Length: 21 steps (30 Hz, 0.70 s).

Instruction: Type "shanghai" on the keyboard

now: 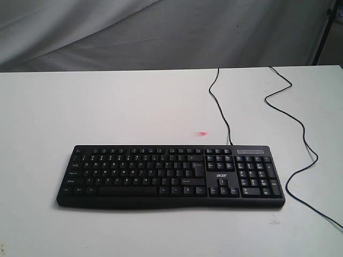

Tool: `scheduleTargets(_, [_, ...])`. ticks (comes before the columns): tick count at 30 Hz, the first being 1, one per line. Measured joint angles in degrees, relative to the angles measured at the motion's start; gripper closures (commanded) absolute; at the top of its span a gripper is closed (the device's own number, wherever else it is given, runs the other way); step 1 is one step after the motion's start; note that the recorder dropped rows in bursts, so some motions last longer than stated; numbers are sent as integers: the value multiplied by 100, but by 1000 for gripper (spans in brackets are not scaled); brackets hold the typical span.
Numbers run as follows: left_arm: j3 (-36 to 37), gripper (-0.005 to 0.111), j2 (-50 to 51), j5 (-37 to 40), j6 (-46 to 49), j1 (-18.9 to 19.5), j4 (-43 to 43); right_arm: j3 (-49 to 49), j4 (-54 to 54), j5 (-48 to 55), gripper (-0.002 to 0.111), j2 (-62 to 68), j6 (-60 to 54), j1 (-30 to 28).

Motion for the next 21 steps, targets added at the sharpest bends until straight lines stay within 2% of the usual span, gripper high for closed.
scheduleTargets(10, [0,106,0,0,0,0,0,771,-88,-210,108,-967,0,0])
scheduleTargets(21, [0,106,0,0,0,0,0,2671,-69,-365,108,-2212,450,0])
